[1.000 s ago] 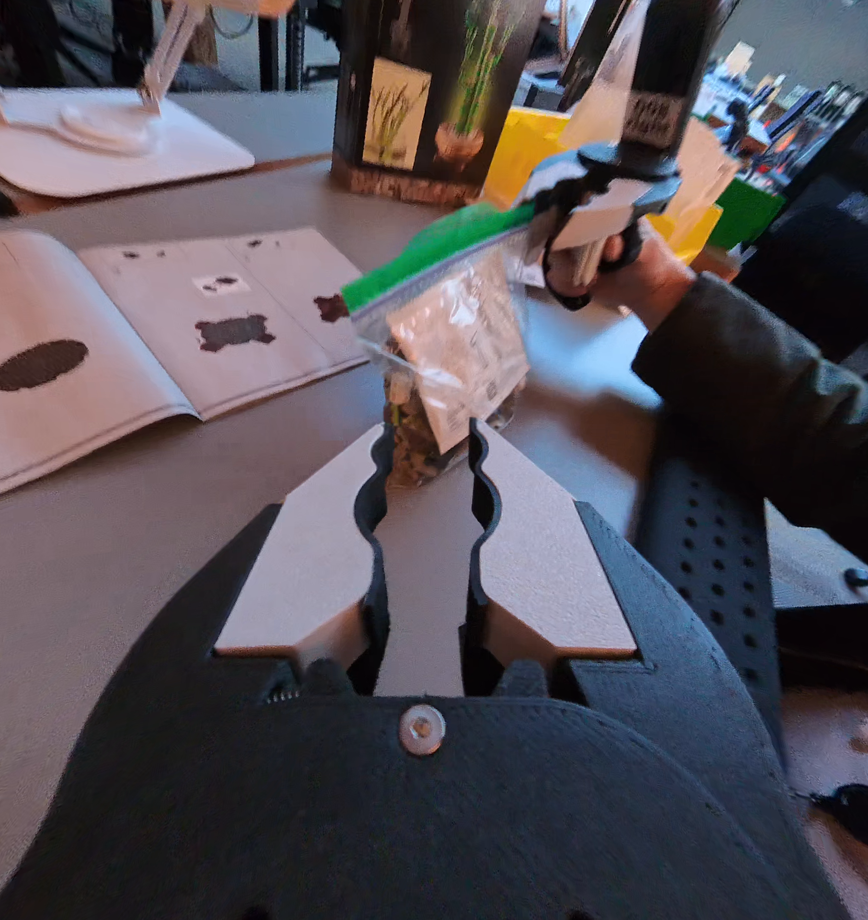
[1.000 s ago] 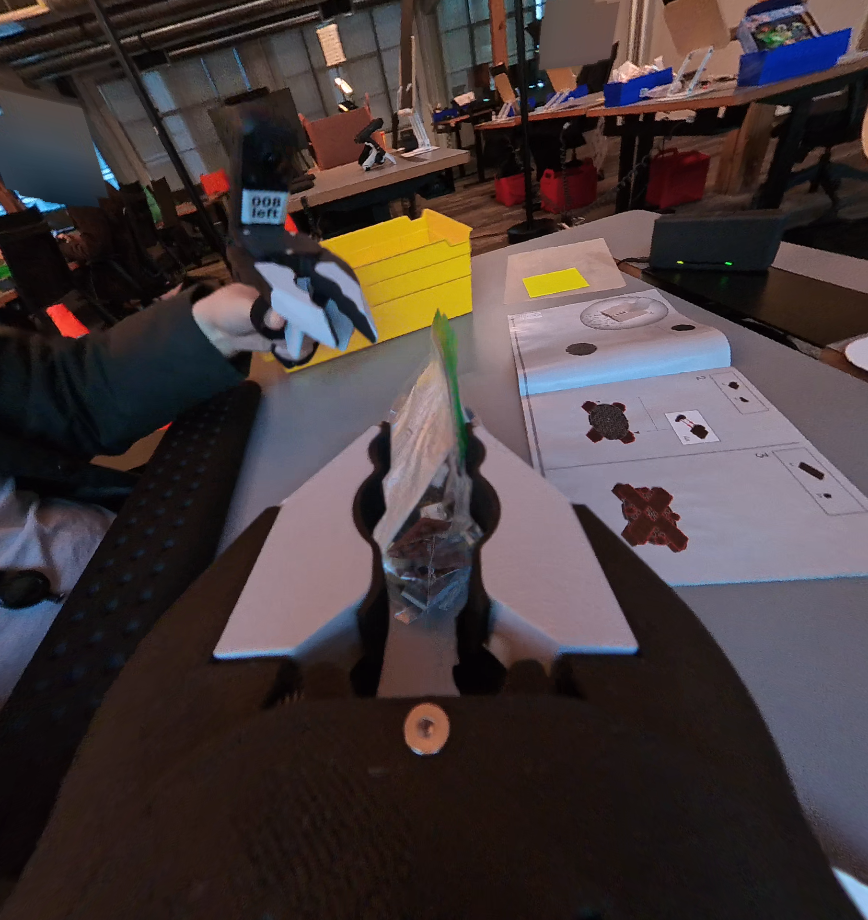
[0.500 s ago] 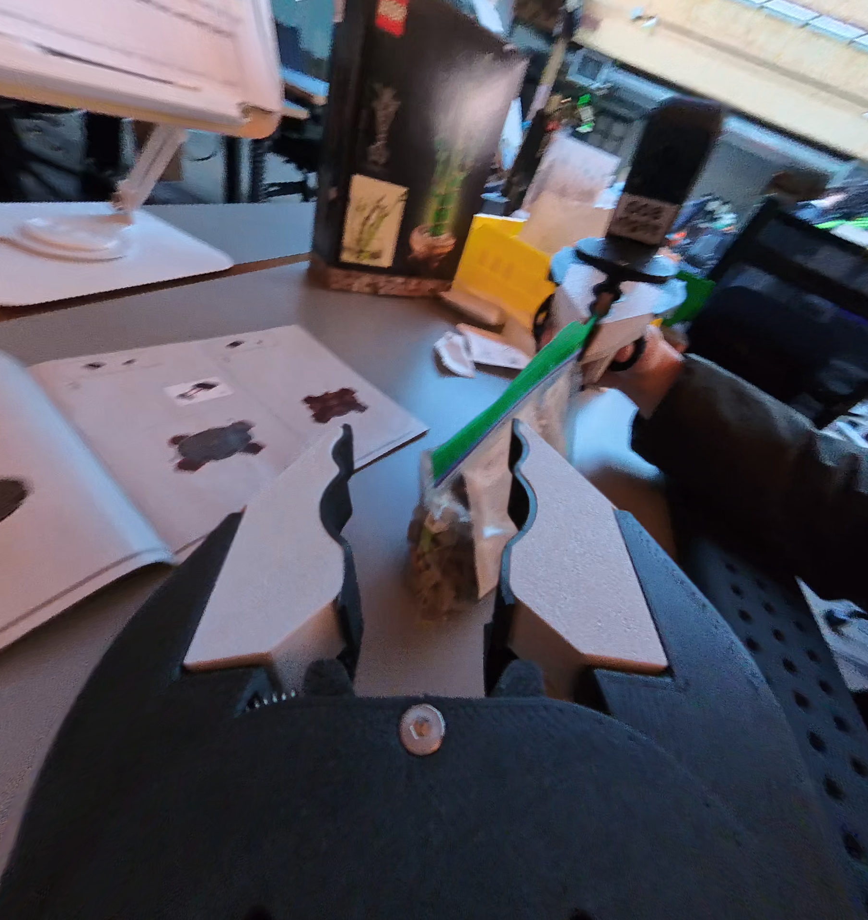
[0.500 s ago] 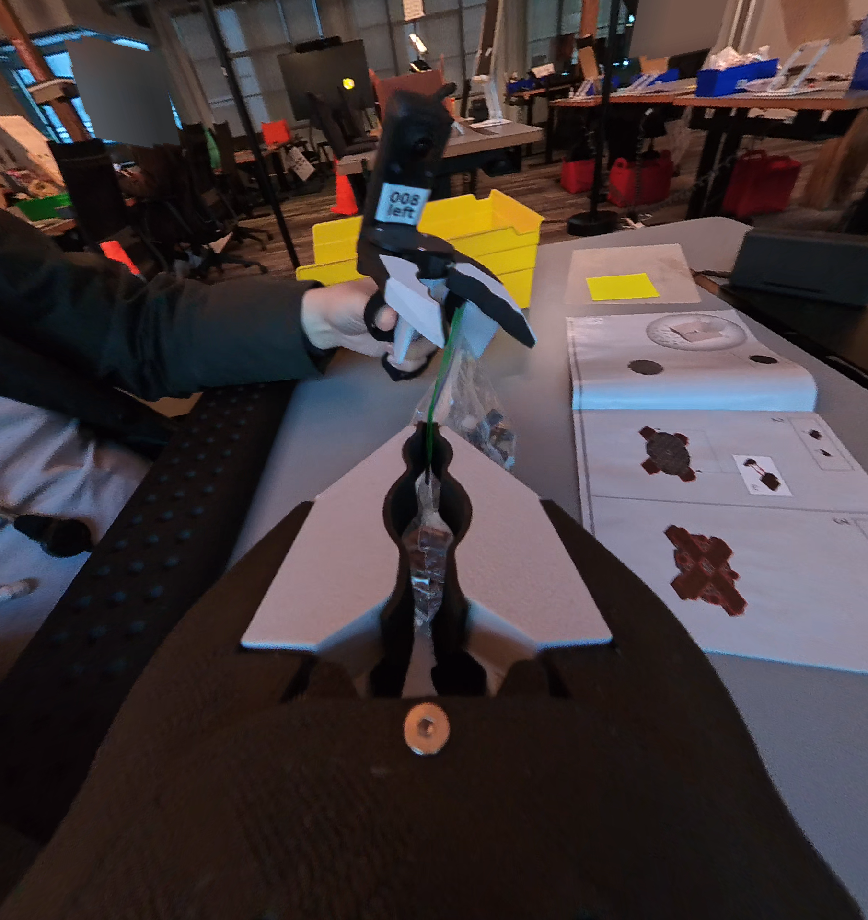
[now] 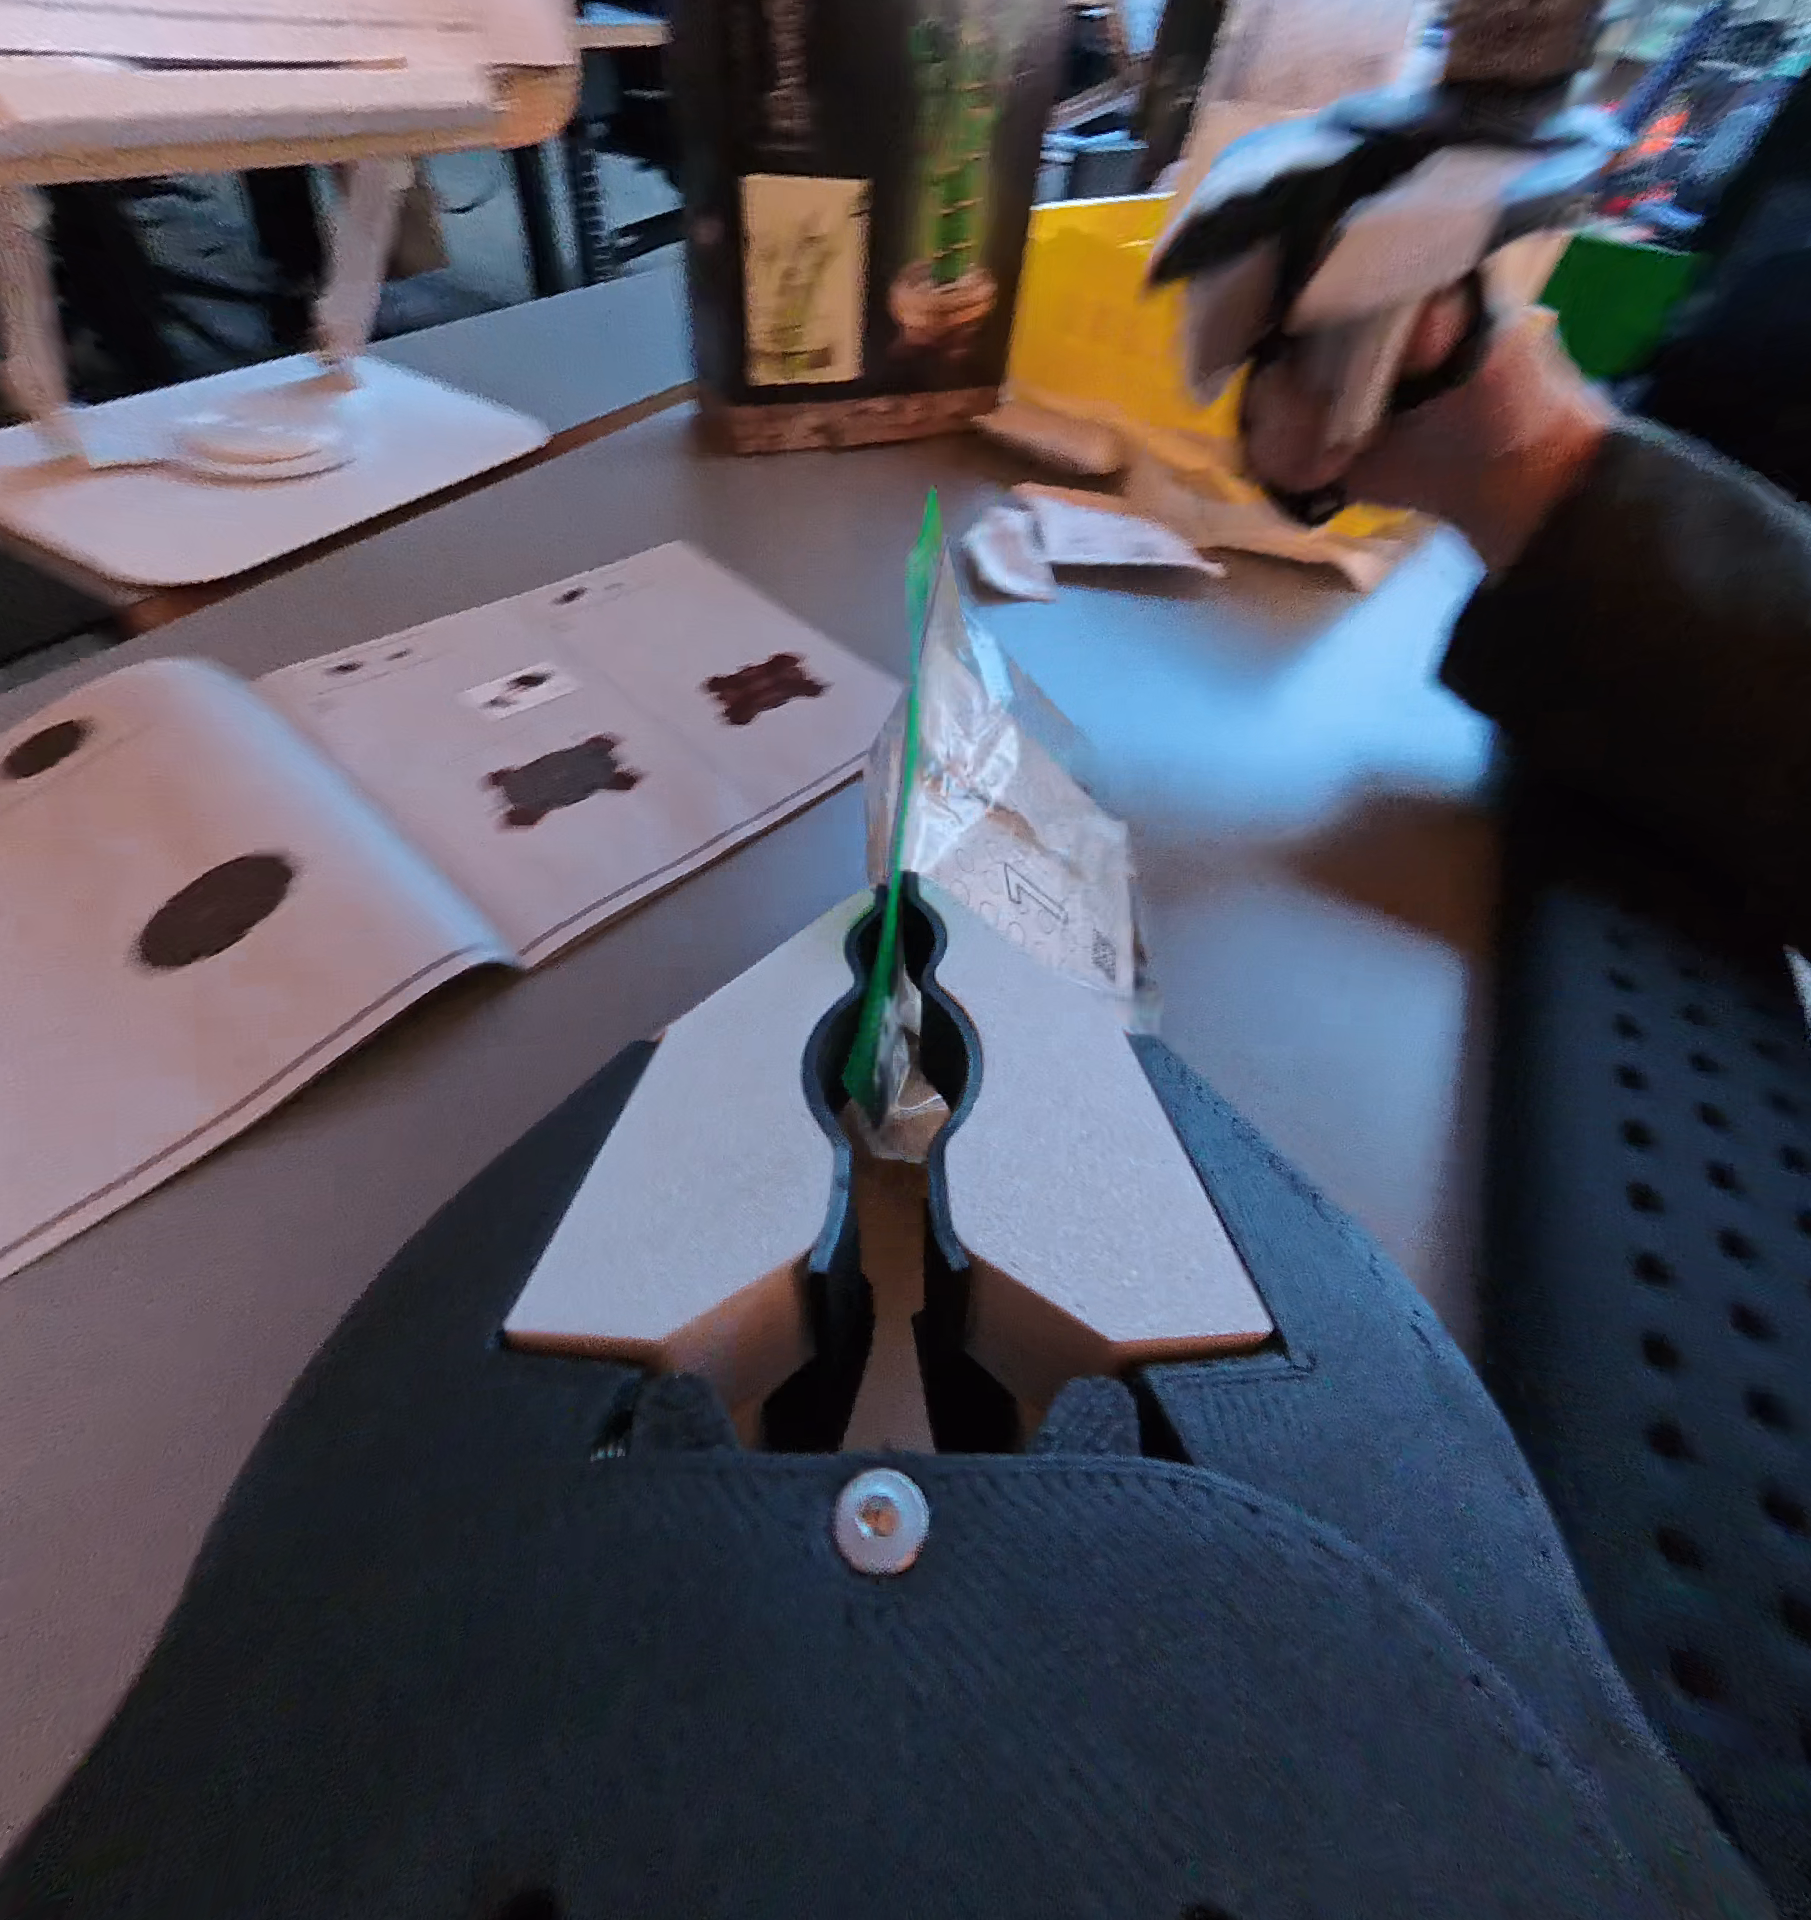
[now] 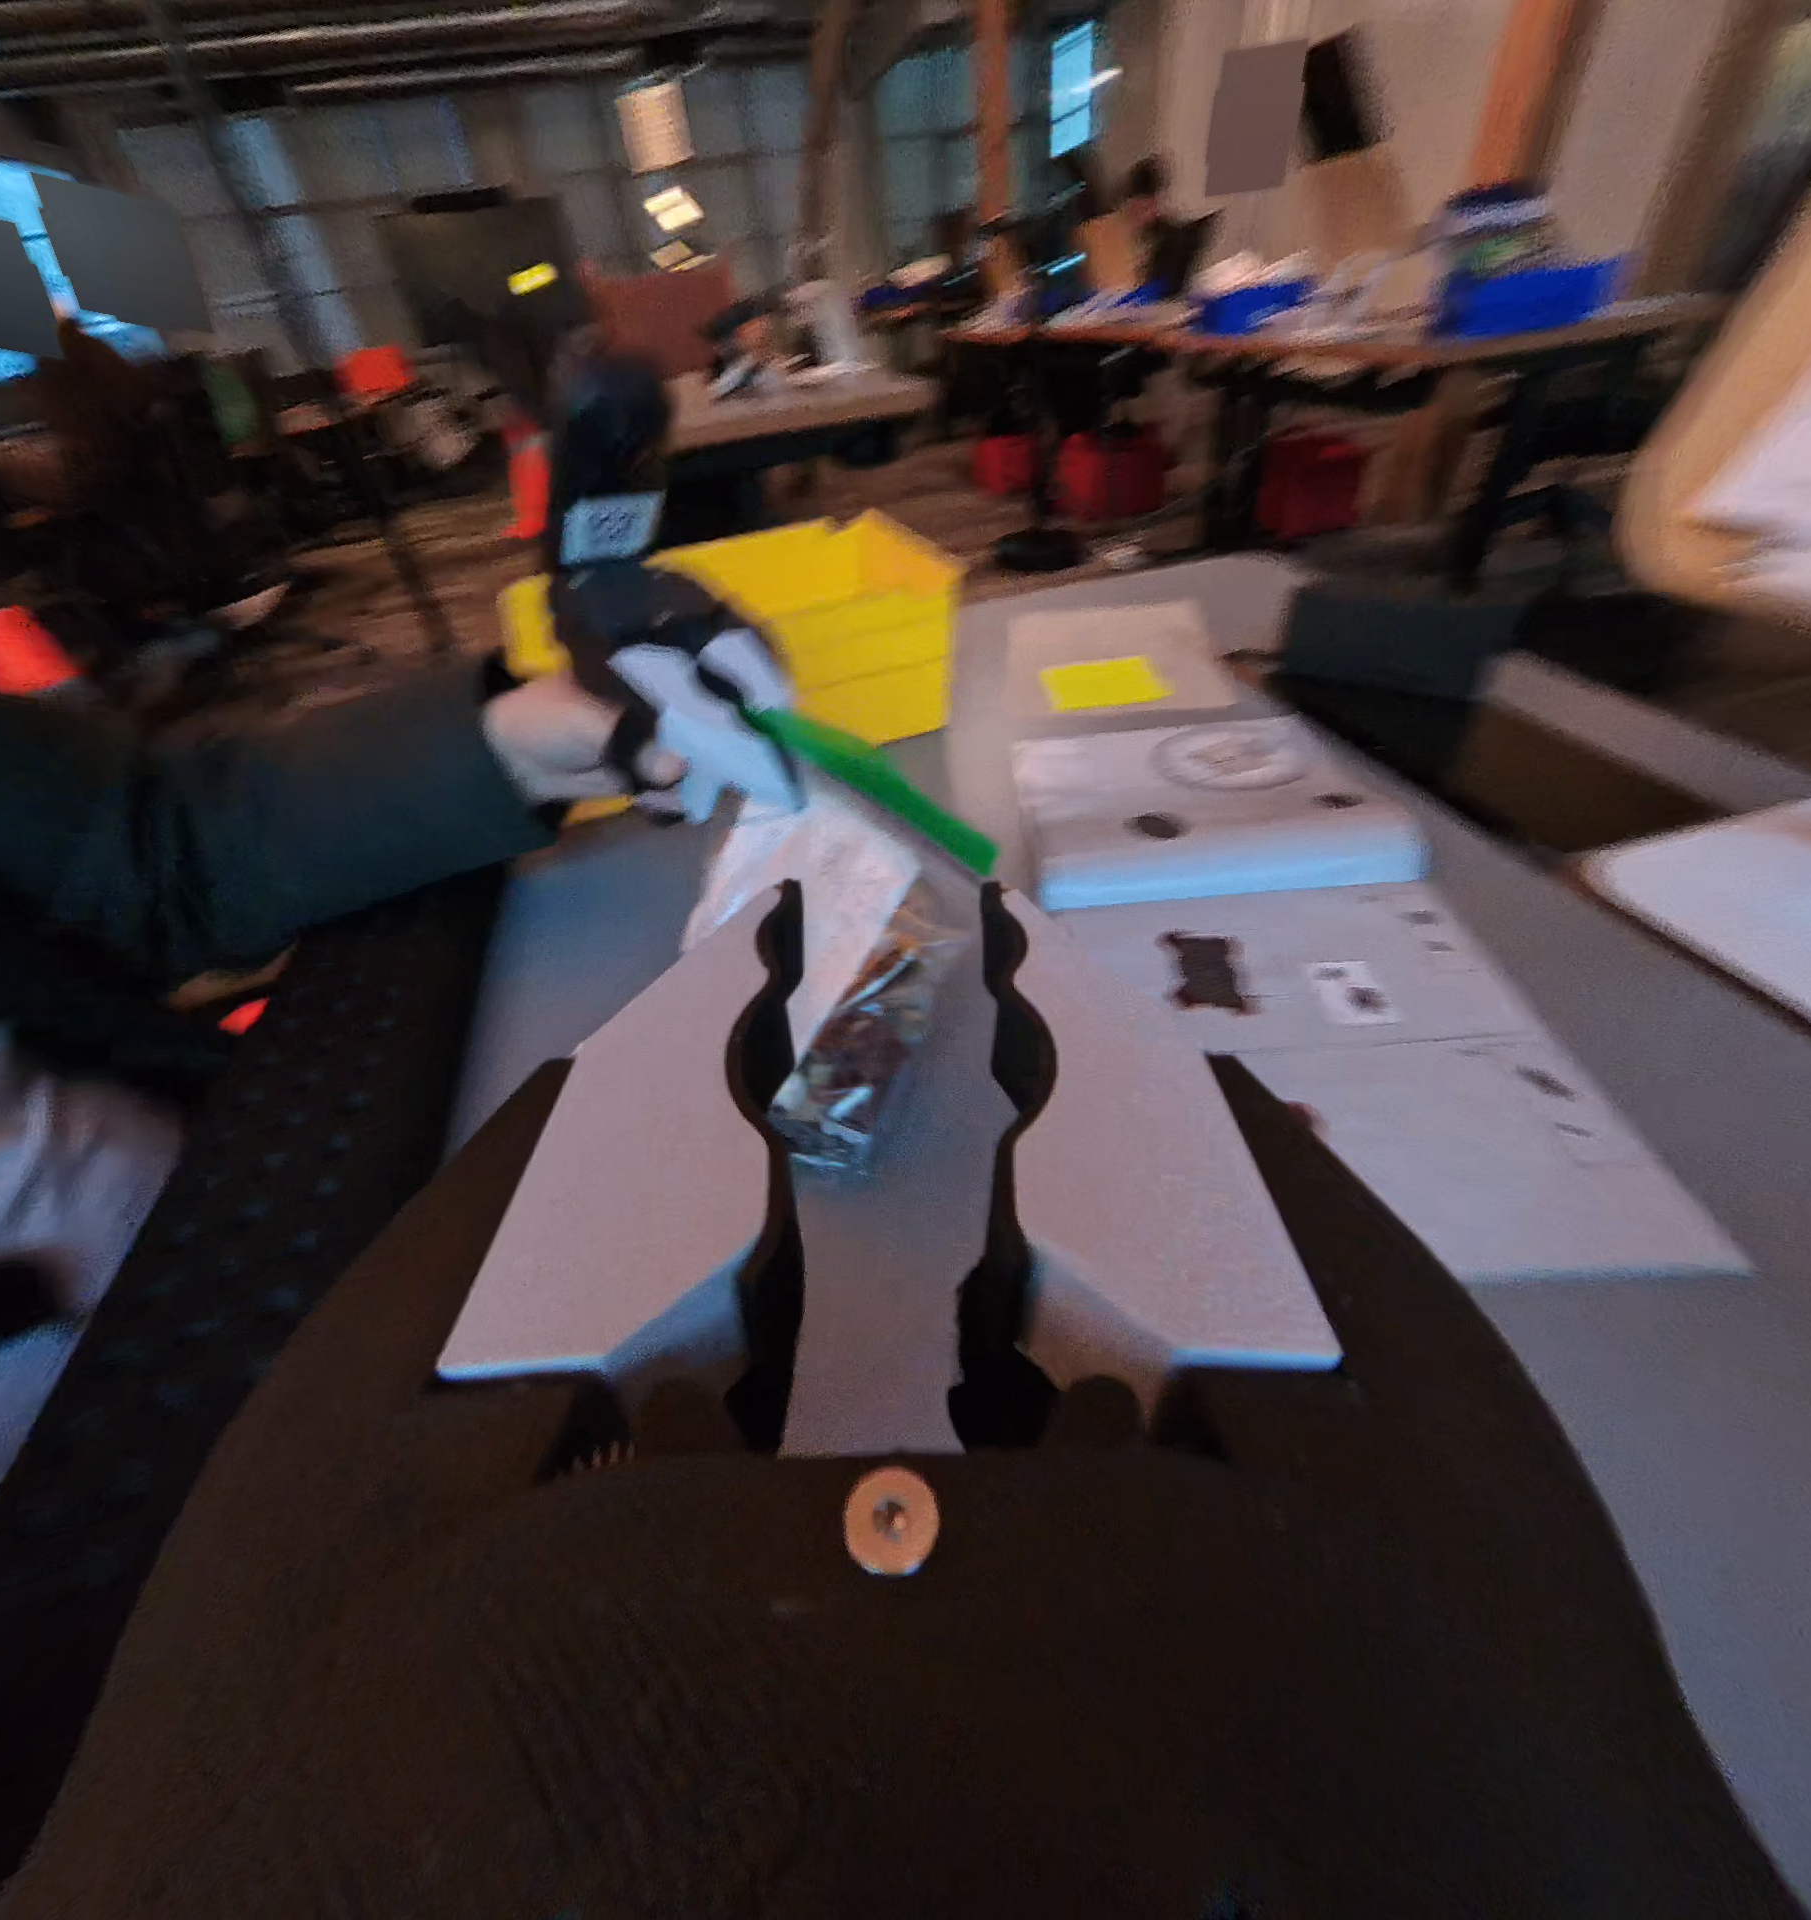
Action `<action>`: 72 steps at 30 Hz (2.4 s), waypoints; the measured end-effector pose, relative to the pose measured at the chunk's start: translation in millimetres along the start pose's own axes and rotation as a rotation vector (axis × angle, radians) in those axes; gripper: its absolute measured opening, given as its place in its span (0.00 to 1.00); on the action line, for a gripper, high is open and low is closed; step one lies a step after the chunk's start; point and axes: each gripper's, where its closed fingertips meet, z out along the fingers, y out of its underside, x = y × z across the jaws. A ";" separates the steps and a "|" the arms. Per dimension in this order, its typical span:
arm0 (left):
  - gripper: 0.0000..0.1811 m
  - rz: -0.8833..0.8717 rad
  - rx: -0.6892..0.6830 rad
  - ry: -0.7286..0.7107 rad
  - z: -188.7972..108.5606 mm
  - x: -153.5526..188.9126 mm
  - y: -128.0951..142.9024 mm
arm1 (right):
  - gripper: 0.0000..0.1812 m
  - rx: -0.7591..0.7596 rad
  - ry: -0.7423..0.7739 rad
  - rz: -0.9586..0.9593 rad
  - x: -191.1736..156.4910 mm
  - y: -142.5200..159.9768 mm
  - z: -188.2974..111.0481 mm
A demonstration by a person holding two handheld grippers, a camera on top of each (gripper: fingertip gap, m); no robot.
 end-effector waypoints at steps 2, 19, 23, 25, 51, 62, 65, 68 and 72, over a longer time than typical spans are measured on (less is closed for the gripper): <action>0.00 -0.028 0.009 -0.060 -12.8 -14.1 4.6 | 0.20 0.079 0.284 0.013 23.2 -31.0 -44.5; 0.23 -0.005 0.062 -0.298 -21.3 -36.3 -4.7 | 0.43 0.295 1.409 0.490 61.7 77.4 -529.8; 0.23 -0.002 0.065 -0.306 -20.7 -35.0 -4.6 | 0.20 0.214 1.273 0.614 82.5 98.8 -504.2; 0.22 0.007 0.066 -0.314 -20.9 -34.6 -5.0 | 0.03 0.148 1.320 0.600 85.6 104.7 -506.5; 0.25 0.057 0.029 -0.348 -18.8 -35.2 -0.9 | 0.00 -0.360 1.222 -0.310 30.8 -68.0 -361.5; 0.36 0.146 0.209 -0.301 -24.9 19.2 -50.9 | 0.00 -0.244 0.958 -0.452 -44.4 -117.1 -238.8; 0.41 0.157 0.242 -0.164 -11.5 56.5 -59.1 | 0.00 -0.177 0.785 -0.414 -58.5 -102.8 -190.8; 0.47 0.136 0.232 -0.040 2.1 76.1 -58.3 | 0.00 -0.081 0.543 -0.365 -79.4 -84.4 -137.9; 0.48 0.107 0.216 0.065 10.0 81.1 -46.8 | 0.00 0.017 0.227 -0.355 -107.5 -48.6 -83.9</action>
